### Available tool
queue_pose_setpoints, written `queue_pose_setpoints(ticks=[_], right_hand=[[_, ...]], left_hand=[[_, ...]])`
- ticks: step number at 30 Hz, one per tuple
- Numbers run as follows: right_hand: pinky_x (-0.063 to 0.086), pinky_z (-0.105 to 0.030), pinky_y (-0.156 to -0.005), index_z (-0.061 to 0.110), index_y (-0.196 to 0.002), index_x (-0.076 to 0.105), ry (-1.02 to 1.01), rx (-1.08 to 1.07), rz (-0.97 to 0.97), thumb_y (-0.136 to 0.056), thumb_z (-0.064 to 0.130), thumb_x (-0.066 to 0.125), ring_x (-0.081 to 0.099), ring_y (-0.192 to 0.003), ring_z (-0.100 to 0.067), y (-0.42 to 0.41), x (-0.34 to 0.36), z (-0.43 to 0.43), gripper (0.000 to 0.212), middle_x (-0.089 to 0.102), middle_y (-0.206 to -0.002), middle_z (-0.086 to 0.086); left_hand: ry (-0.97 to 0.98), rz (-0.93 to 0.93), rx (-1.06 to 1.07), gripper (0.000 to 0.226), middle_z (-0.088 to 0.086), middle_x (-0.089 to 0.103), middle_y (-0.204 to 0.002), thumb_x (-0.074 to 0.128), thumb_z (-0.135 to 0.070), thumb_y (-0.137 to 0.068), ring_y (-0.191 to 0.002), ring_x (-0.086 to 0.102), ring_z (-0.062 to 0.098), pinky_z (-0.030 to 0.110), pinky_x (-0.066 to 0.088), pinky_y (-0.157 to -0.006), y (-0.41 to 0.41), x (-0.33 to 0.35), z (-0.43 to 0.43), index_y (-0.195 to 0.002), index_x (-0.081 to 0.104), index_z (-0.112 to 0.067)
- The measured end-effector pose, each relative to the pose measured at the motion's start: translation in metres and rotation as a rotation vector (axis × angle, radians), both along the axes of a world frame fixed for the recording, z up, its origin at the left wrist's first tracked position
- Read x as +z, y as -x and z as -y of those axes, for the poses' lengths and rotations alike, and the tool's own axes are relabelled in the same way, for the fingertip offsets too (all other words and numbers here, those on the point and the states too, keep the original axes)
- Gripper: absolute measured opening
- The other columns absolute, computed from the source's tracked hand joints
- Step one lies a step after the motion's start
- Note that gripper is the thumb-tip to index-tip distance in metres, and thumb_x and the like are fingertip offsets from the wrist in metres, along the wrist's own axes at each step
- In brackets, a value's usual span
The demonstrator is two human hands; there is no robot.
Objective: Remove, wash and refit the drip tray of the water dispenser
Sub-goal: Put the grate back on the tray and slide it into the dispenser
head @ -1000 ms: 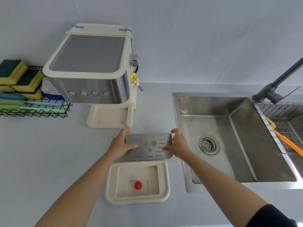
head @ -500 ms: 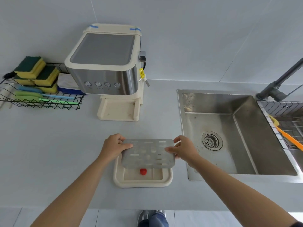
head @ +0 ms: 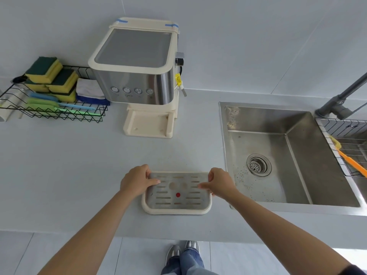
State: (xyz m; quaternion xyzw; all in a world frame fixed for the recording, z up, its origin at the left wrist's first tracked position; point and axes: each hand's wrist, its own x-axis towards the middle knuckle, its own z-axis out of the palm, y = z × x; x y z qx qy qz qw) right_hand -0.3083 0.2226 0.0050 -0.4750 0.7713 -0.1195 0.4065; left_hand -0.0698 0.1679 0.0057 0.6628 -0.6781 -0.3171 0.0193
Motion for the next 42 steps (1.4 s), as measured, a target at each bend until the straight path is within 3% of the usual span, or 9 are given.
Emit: queue_pose_setpoints(ticks=[4,14,17,22,26,32,36,38,42], right_hand=[[0.028,-0.023,-0.048,0.022,-0.061,0.034,-0.063,0.141,-0.162,-0.071,0.042,0.073,0.042,-0.060,-0.013,-0.001,-0.001,0.003,0.045,0.045,-0.064,0.005],[0.036,-0.025,-0.054,0.018,-0.087,0.048,-0.108,0.305,-0.285,-0.072,0.056,0.065,0.052,-0.071,-0.017,0.003,0.000,0.009,0.045,0.061,-0.087,-0.002],[0.040,-0.027,-0.060,0.015,-0.094,0.051,-0.099,0.319,-0.290,-0.072,0.055,0.065,0.052,-0.073,-0.017,0.003,0.000,0.009,0.048,0.065,-0.093,-0.005],[0.031,-0.022,-0.048,0.019,-0.086,0.042,-0.086,0.315,-0.328,-0.074,0.054,0.065,0.042,-0.057,-0.010,0.002,0.002,0.005,0.043,0.046,-0.067,0.006],[0.031,-0.023,-0.046,0.020,-0.085,0.038,-0.074,0.270,-0.318,-0.074,0.055,0.064,0.040,-0.054,-0.009,-0.001,0.000,0.002,0.045,0.044,-0.065,0.006],[0.036,-0.024,-0.050,0.017,-0.102,0.036,-0.057,0.139,-0.234,-0.073,0.054,0.065,0.049,-0.063,-0.013,-0.001,-0.005,-0.008,0.055,0.050,-0.076,0.005],[0.042,-0.031,-0.081,0.010,-0.125,0.038,0.061,-0.002,-0.029,-0.078,0.042,0.065,0.050,-0.104,-0.022,-0.003,-0.011,-0.020,0.063,0.048,-0.122,-0.008],[0.038,-0.031,-0.092,0.010,-0.131,0.035,0.105,-0.018,0.032,-0.080,0.039,0.064,0.044,-0.118,-0.024,-0.006,-0.013,-0.029,0.065,0.042,-0.133,-0.009],[0.040,-0.022,-0.083,0.022,-0.121,0.039,0.186,0.017,0.199,-0.075,0.031,0.070,0.048,-0.114,-0.020,-0.011,-0.019,-0.047,0.055,0.048,-0.119,0.001]], left_hand=[[-0.011,0.015,-0.037,0.031,0.003,0.055,-0.082,0.067,-0.038,-0.077,-0.071,0.052,0.018,0.024,0.034,-0.054,-0.002,-0.004,0.003,-0.078,0.045,-0.016],[-0.063,-0.023,-0.044,0.054,0.006,0.052,-0.101,0.064,-0.037,-0.080,-0.089,0.053,0.022,0.029,0.039,-0.073,-0.004,-0.009,0.003,-0.122,0.037,-0.017],[-0.086,-0.031,-0.038,0.052,0.007,0.056,-0.109,0.064,-0.038,-0.080,-0.094,0.055,0.022,0.030,0.041,-0.075,-0.005,-0.012,0.001,-0.121,0.042,-0.015],[-0.078,-0.062,-0.012,0.047,0.007,0.058,-0.102,0.065,-0.038,-0.079,-0.086,0.054,0.020,0.031,0.043,-0.073,-0.006,-0.014,-0.002,-0.114,0.047,-0.012],[-0.048,-0.078,0.021,0.048,0.008,0.060,-0.101,0.066,-0.037,-0.078,-0.086,0.056,0.022,0.032,0.044,-0.072,-0.006,-0.015,-0.005,-0.114,0.047,-0.012],[0.005,-0.171,0.154,0.054,0.007,0.058,-0.098,0.068,-0.035,-0.077,-0.088,0.057,0.024,0.035,0.048,-0.079,-0.005,-0.017,-0.017,-0.120,0.045,-0.012],[-0.006,-0.347,0.301,0.055,0.008,0.059,-0.118,0.064,-0.035,-0.081,-0.095,0.054,0.018,0.026,0.041,-0.079,-0.006,-0.017,-0.033,-0.127,0.044,-0.014],[-0.012,-0.423,0.319,0.050,0.004,0.058,-0.122,0.063,-0.033,-0.083,-0.100,0.054,0.016,0.022,0.041,-0.079,-0.008,-0.017,-0.046,-0.127,0.046,-0.017],[-0.059,-0.537,0.292,0.053,0.002,0.057,-0.126,0.060,-0.025,-0.085,-0.110,0.054,0.017,0.031,0.048,-0.090,-0.009,-0.017,-0.067,-0.134,0.041,-0.018]])
